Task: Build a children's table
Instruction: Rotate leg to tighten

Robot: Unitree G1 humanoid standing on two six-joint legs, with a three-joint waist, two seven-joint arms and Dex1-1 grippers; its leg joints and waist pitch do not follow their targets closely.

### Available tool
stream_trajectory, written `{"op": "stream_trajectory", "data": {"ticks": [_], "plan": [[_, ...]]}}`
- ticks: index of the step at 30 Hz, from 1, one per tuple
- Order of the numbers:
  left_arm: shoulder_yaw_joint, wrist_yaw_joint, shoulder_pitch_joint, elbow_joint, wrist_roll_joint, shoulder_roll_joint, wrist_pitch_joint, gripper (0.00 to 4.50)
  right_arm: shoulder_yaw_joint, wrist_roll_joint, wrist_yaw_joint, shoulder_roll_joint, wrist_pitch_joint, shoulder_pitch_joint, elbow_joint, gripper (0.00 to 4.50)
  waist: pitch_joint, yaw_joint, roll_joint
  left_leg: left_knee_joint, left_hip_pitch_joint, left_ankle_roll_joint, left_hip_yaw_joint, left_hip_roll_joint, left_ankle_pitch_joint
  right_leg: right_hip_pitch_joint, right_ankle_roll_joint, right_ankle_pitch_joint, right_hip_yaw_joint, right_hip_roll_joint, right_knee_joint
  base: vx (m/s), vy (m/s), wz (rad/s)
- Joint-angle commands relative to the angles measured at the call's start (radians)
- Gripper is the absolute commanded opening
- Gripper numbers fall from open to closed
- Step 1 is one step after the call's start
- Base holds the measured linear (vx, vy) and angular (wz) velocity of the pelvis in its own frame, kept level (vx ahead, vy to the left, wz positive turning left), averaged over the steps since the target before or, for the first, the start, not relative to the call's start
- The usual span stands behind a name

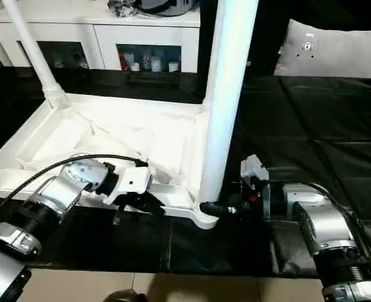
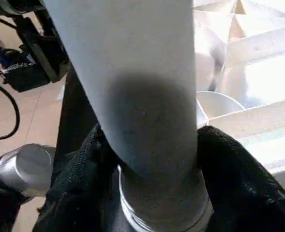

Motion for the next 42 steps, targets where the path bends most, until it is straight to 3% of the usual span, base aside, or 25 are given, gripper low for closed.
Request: {"op": "stream_trajectory", "data": {"ticks": [1, 5, 9, 11, 12, 15, 16, 17, 20, 21, 23, 26, 27, 32, 38, 42], "plan": [[-0.051, -0.045, -0.006, 0.009, 0.027, -0.002, -0.022, 0.0, 0.01, 0.009, 0.017, -0.006, 0.018, -0.004, -0.029, 2.31, -0.063, -0.005, -0.014, -0.066, 0.022, 0.068, -0.026, 0.08, -0.187, 0.038, -0.225, -0.169, 0.052, -0.094, -0.068, 0.0, 0.0, 0.0], [-0.048, -0.042, -0.003, 0.01, 0.025, -0.004, -0.017, 0.0, 0.012, 0.012, 0.018, -0.005, 0.024, 0.002, -0.035, 2.13, -0.064, -0.005, -0.015, -0.064, 0.022, 0.074, -0.025, 0.079, -0.175, 0.039, -0.23, -0.151, 0.051, -0.094, -0.066, 0.0, 0.0, 0.0], [-0.017, 0.01, 0.018, -0.017, 0.009, -0.023, 0.063, 0.0, 0.003, 0.043, -0.048, 0.028, 0.103, 0.032, -0.085, 2.06, -0.063, -0.005, -0.016, -0.065, 0.022, 0.075, -0.025, 0.08, -0.169, 0.039, -0.228, -0.157, 0.052, -0.093, -0.066, 0.0, 0.0, 0.0], [0.001, 0.053, 0.024, -0.03, -0.001, -0.044, 0.122, 0.0, -0.001, 0.027, -0.126, 0.05, 0.138, 0.031, -0.092, 2.05, -0.055, -0.01, -0.016, -0.07, 0.022, 0.056, -0.025, 0.078, -0.216, 0.035, -0.212, -0.256, 0.053, -0.095, -0.076, 0.0, 0.0, 0.0], [0.008, 0.074, 0.027, -0.038, -0.005, -0.056, 0.152, 0.0, -0.006, 0.007, -0.185, 0.069, 0.147, 0.025, -0.085, 2.05, -0.055, -0.01, -0.016, -0.07, 0.022, 0.056, -0.025, 0.078, -0.216, 0.035, -0.212, -0.256, 0.053, -0.095, -0.076, 0.0, 0.0, 0.0], [0.034, 0.169, 0.028, -0.056, -0.007, -0.102, 0.248, 0.0, -0.032, -0.046, -0.375, 0.143, 0.173, -0.003, -0.053, 2.05, -0.037, -0.025, -0.017, -0.077, 0.037, -0.005, -0.033, 0.07, -0.344, 0.022, -0.152, -0.519, 0.053, -0.099, -0.102, 0.0, 0.0, 0.0], [0.049, 0.22, 0.024, -0.057, -0.008, -0.131, 0.296, 0.0, -0.047, -0.056, -0.447, 0.177, 0.196, -0.017, -0.042, 2.05, -0.036, -0.041, -0.017, -0.075, 0.045, -0.03, -0.043, 0.064, -0.398, 0.019, -0.108, -0.642, 0.048, -0.104, -0.115, -0.072, 0.002, -0.09], [0.061, 0.265, 0.019, -0.055, -0.006, -0.155, 0.333, 0.0, -0.056, -0.07, -0.505, 0.202, 0.211, -0.027, -0.033, 2.04, -0.036, -0.053, -0.019, -0.077, 0.042, -0.038, -0.047, 0.064, -0.41, 0.019, -0.094, -0.652, 0.046, -0.102, -0.118, 0.0, 0.0, 0.0], [0.084, 0.404, -0.003, -0.03, 0.02, -0.216, 0.419, 0.0, -0.065, -0.138, -0.684, 0.262, 0.241, -0.061, 0.013, 2.04, -0.036, -0.077, -0.017, -0.083, 0.038, -0.046, -0.052, 0.064, -0.435, 0.02, -0.089, -0.624, 0.042, -0.096, -0.116, 0.0, 0.0, 0.0], [0.094, 0.456, -0.012, -0.015, 0.027, -0.239, 0.437, 0.0, -0.071, -0.151, -0.737, 0.284, 0.241, -0.076, 0.04, 2.04, -0.039, -0.088, -0.011, -0.083, 0.039, -0.05, -0.053, 0.062, -0.451, 0.02, -0.089, -0.613, 0.039, -0.095, -0.117, 0.0, 0.0, 0.0], [0.114, 0.534, -0.021, -0.005, 0.037, -0.276, 0.474, 0.0, -0.087, -0.143, -0.798, 0.322, 0.243, -0.093, 0.071, 2.04, -0.04, -0.102, -0.015, -0.084, 0.037, -0.036, -0.052, 0.06, -0.454, 0.02, -0.096, -0.573, 0.04, -0.094, -0.124, -0.014, 0.025, -0.06], [0.109, 0.552, -0.018, -0.019, 0.048, -0.286, 0.49, 0.0, -0.093, -0.152, -0.821, 0.338, 0.218, -0.095, 0.077, 2.04, -0.04, -0.105, -0.016, -0.083, 0.038, -0.015, -0.047, 0.06, -0.44, 0.019, -0.104, -0.544, 0.045, -0.093, -0.127, 0.0, 0.0, 0.0], [0.105, 0.551, -0.016, -0.027, 0.052, -0.288, 0.492, 0.0, -0.103, -0.141, -0.817, 0.347, 0.202, -0.097, 0.081, 2.55, -0.04, -0.105, -0.015, -0.084, 0.038, -0.013, -0.047, 0.061, -0.439, 0.018, -0.108, -0.535, 0.045, -0.093, -0.127, 0.0, 0.0, 0.0], [0.101, 0.558, -0.002, -0.052, 0.064, -0.266, 0.494, 0.0, -0.135, -0.106, -0.787, 0.353, 0.198, -0.088, 0.051, 2.98, -0.043, -0.105, -0.016, -0.087, 0.034, 0.001, -0.042, 0.064, -0.406, 0.023, -0.141, -0.449, 0.052, -0.092, -0.119, 0.0, 0.0, 0.0], [0.1, 0.503, 0.02, -0.068, 0.054, -0.209, 0.39, 0.0, -0.139, -0.105, -0.751, 0.302, 0.168, -0.047, 0.0, 3.51, -0.047, -0.096, -0.013, -0.088, 0.029, 0.017, -0.037, 0.066, -0.347, 0.03, -0.159, -0.363, 0.055, -0.092, -0.11, 0.0, 0.0, 0.0], [0.097, 0.439, 0.038, -0.087, 0.043, -0.168, 0.346, 0.0, -0.147, -0.089, -0.681, 0.269, 0.142, -0.024, -0.029, 3.75, -0.054, -0.088, -0.018, -0.084, 0.02, 0.041, -0.033, 0.067, -0.282, 0.038, -0.173, -0.291, 0.056, -0.092, -0.101, 0.0, 0.0, 0.0]]}}
